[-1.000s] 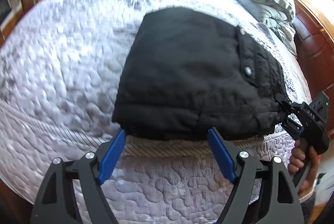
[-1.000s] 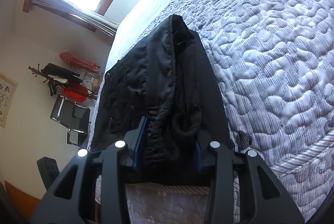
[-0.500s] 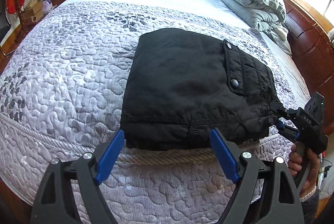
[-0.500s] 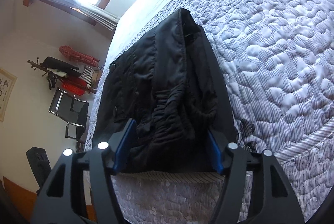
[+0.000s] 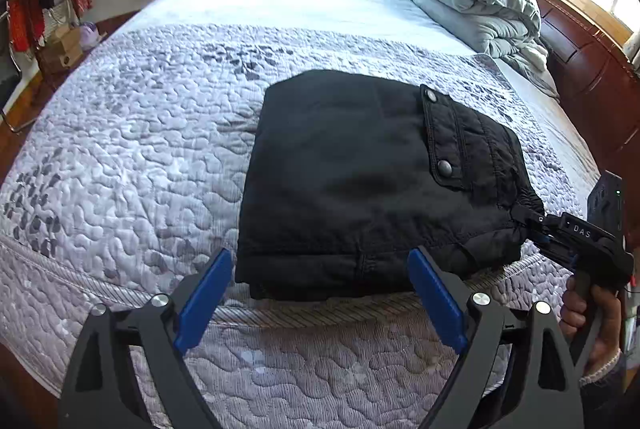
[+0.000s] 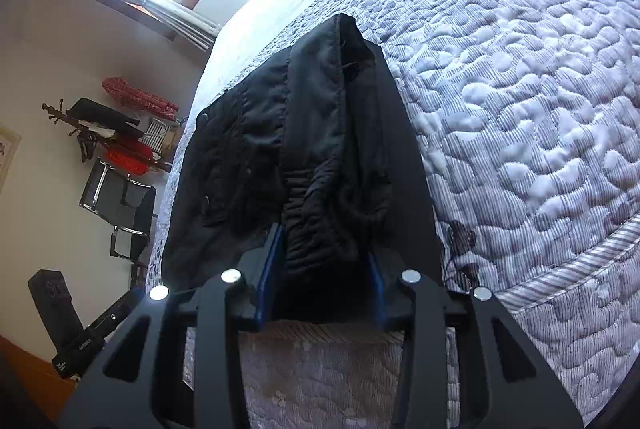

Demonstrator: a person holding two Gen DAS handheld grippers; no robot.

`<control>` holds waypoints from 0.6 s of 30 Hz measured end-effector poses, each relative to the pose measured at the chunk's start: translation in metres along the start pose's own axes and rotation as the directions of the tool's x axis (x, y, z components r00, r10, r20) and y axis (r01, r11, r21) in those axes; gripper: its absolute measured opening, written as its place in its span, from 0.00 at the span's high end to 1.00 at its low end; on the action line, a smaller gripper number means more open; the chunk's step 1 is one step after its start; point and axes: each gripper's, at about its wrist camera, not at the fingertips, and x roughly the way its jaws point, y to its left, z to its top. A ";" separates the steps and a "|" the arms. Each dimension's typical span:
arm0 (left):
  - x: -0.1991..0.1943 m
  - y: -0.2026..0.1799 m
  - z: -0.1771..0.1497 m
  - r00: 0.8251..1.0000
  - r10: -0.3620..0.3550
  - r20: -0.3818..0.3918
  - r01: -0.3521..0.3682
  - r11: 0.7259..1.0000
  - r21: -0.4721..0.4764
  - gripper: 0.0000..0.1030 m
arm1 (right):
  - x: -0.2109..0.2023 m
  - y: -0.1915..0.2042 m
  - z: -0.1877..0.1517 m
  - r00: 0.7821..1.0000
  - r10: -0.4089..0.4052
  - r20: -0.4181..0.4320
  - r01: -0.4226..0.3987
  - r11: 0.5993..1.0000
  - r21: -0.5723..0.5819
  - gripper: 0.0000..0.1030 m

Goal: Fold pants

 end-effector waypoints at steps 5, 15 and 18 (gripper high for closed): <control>0.014 0.026 0.005 0.998 -0.036 -0.054 0.033 0.998 -0.059 0.08 | -0.007 0.003 0.002 1.000 -0.013 -0.002 0.013 1.000 -0.027 0.52; 0.059 0.105 0.015 0.911 -0.378 -0.167 0.294 0.877 -0.380 0.08 | -0.041 -0.016 0.012 0.999 0.047 0.011 -0.047 0.998 0.031 0.17; 0.068 0.109 0.020 0.878 -0.448 -0.170 0.351 0.843 -0.407 0.08 | -0.042 -0.020 0.014 0.999 0.041 0.002 -0.041 0.998 0.043 0.16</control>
